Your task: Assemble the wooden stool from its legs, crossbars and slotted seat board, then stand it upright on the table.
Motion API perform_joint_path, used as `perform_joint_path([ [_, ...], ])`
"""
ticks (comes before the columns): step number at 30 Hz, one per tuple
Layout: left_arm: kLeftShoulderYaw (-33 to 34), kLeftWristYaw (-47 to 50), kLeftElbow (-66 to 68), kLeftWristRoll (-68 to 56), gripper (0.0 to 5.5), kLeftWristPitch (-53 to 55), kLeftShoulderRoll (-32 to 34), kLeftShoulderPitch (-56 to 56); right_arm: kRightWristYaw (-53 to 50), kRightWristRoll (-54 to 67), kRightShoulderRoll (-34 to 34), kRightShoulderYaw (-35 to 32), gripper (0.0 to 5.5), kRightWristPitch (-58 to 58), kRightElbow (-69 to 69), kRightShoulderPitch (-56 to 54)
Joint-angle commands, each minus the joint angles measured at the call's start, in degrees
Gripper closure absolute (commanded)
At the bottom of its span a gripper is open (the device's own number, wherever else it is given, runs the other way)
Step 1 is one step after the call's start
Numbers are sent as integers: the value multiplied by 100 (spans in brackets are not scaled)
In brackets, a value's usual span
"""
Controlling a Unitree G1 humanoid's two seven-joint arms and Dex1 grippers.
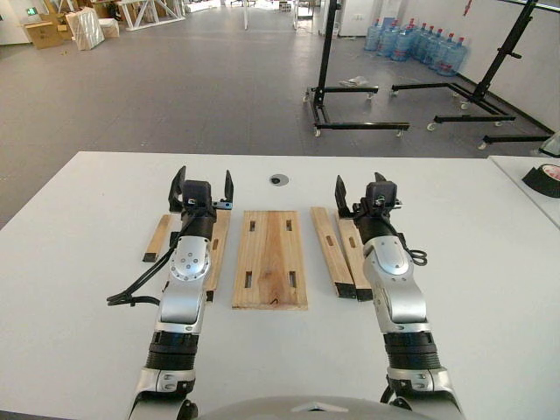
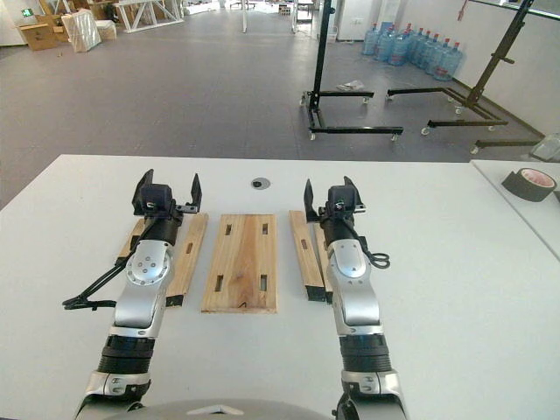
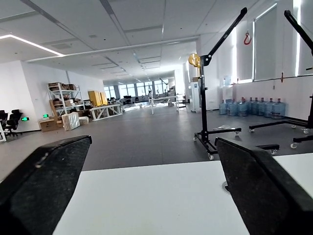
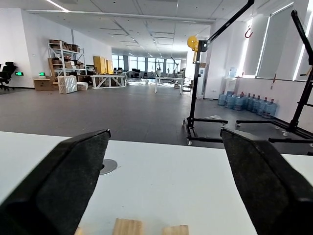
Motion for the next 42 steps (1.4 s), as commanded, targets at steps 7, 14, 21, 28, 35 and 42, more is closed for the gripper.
perform_joint_path([
  [7,-72,-43,-15,121,87,-293,121,81,215,-7,-211,16,133,64,-151,155],
  [14,-69,-22,-92,147,87,-209,113,247,348,338,-393,-411,133,615,-174,319],
  [21,-33,-20,-381,-87,87,74,-104,598,924,856,-731,-668,133,1741,-443,1408],
  [28,-263,-68,-526,242,87,57,5,673,734,795,-663,-639,133,2156,-743,1788],
  [35,-280,-108,-523,182,87,190,9,771,827,1090,-720,-815,133,2396,-881,1823],
  [42,-264,-119,-419,108,84,295,-15,785,1034,995,-885,-690,227,2460,-146,1971],
])
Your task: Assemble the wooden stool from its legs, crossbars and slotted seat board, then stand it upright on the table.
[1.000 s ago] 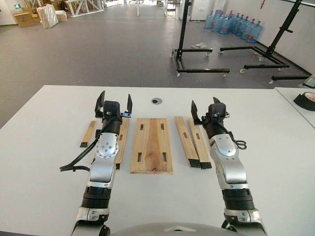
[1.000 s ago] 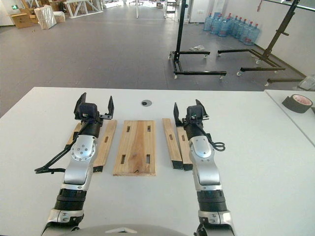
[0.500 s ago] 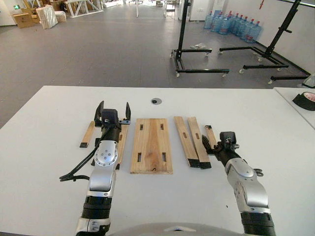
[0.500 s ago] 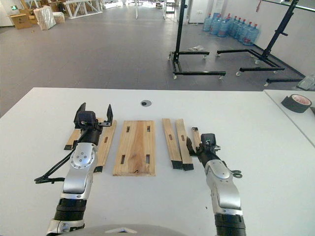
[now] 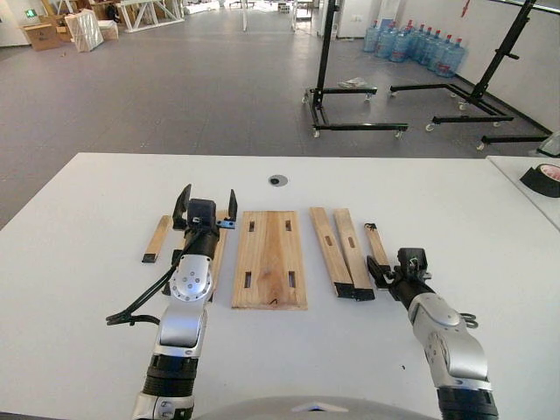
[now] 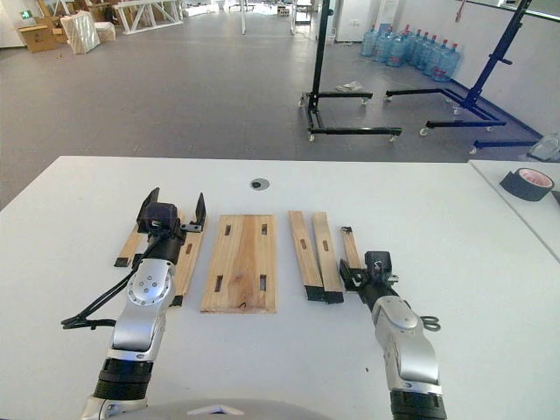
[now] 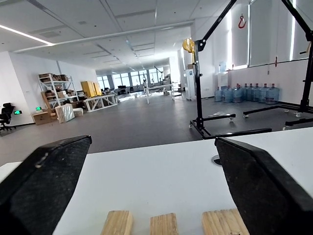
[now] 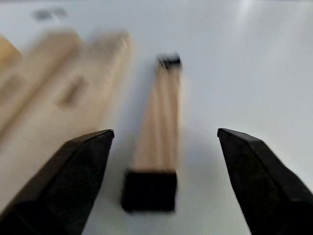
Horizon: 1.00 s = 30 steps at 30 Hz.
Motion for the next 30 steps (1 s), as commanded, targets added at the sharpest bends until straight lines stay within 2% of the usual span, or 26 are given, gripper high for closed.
perform_joint_path([
  [1,9,-29,34,-22,84,115,-3,23,98,-11,-31,136,246,205,163,159],
  [11,16,0,25,-17,84,149,-19,41,4,-16,-63,191,419,481,154,190],
  [15,327,-86,13,-598,84,177,-182,-6,-37,-405,-348,354,423,15,345,-310],
  [18,849,-243,87,-1563,84,389,-399,-160,-207,-533,-512,125,423,-574,498,-1113],
  [20,1197,-677,14,-2804,84,671,-630,-314,-117,-443,-549,65,423,-842,309,-1559],
  [22,1625,-1103,-72,-4583,84,1527,-796,-509,156,-203,-473,158,423,-900,66,-1923],
  [24,1635,-1574,-174,-5735,84,2362,-612,-560,683,57,-385,507,423,-959,-179,-1989],
  [26,1492,-1893,-299,-6277,84,2863,-383,-515,1156,273,-364,830,423,-950,-405,-1861],
  [30,1659,-1791,-398,-7598,84,3785,-315,-421,2204,578,-567,1656,423,-820,-855,-1512],
])
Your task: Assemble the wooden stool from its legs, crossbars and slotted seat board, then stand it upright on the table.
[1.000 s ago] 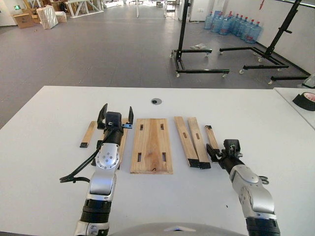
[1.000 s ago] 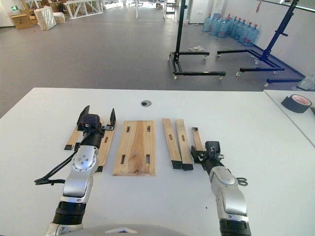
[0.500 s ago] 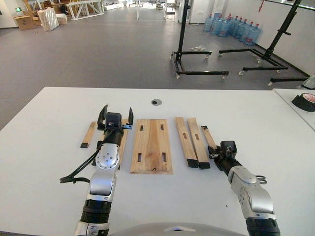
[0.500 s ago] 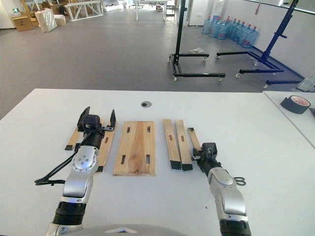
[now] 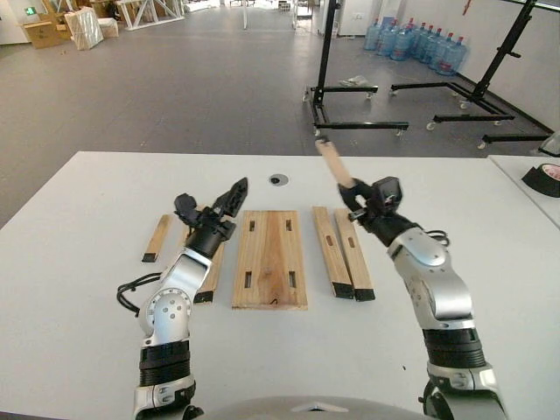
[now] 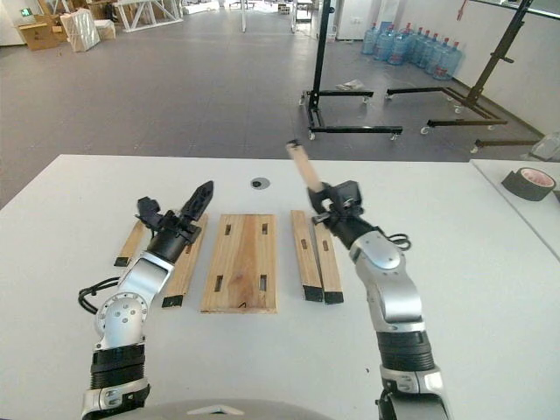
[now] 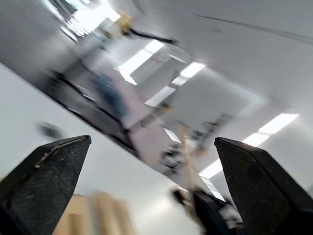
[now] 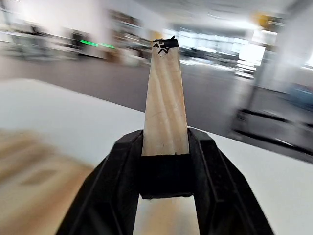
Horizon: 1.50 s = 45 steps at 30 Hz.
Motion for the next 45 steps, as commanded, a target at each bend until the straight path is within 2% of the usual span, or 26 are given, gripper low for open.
perform_joint_path([
  [1,119,136,-64,-941,84,721,141,60,691,149,-194,557,423,102,-218,221],
  [6,169,258,41,-1340,84,987,237,117,1011,393,-171,738,423,282,-343,216],
  [13,125,289,256,-1310,84,1038,305,-10,1313,42,-365,1156,423,49,-91,132],
  [25,-75,21,473,-784,292,974,550,-82,1454,-276,-469,1245,423,-344,232,138],
  [38,-246,-413,432,-334,475,761,515,-16,1430,-473,-480,1270,423,-508,474,126],
  [41,-261,-448,410,-305,509,734,493,7,1428,-509,-495,1270,423,-519,487,121],
  [45,-291,-453,409,-213,511,699,500,17,1413,-573,-498,1256,423,-574,525,106],
])
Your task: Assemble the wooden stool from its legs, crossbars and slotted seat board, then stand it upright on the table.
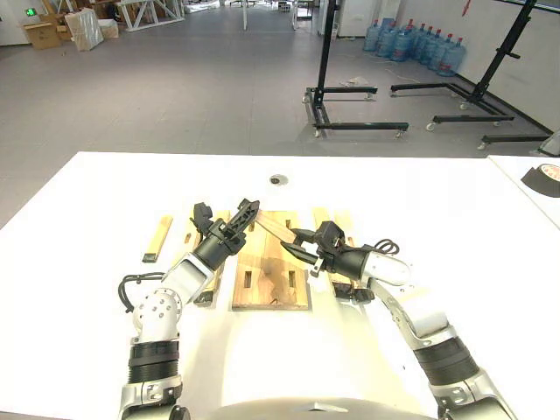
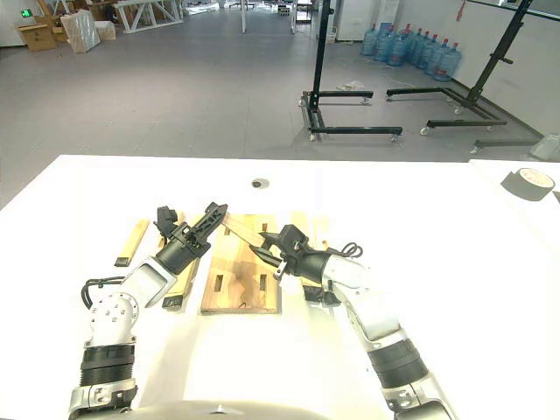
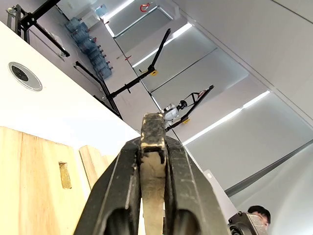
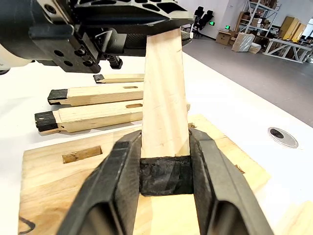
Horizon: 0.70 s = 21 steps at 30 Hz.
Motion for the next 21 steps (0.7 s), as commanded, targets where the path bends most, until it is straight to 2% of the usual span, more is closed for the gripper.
perform_joint_path([
  [1,-99,-105,-119,112,511,-4,10,2,-71,-143,-42,-8,423,6,101,-71],
  [2,-109,-109,-116,151,511,-14,17,6,-108,-155,-27,-24,423,34,123,-79],
  [3,-118,-113,-103,198,511,-29,22,5,-112,-141,-23,-33,384,117,138,-84],
  [9,-111,-67,-11,676,511,-267,101,-72,-118,48,9,-163,276,391,11,-3],
  [17,215,298,-418,1427,511,-670,565,-132,-578,517,53,-929,137,867,-395,-81],
  [21,418,776,-822,1737,511,-658,820,-182,-1018,367,188,-1050,70,854,-293,-12],
])
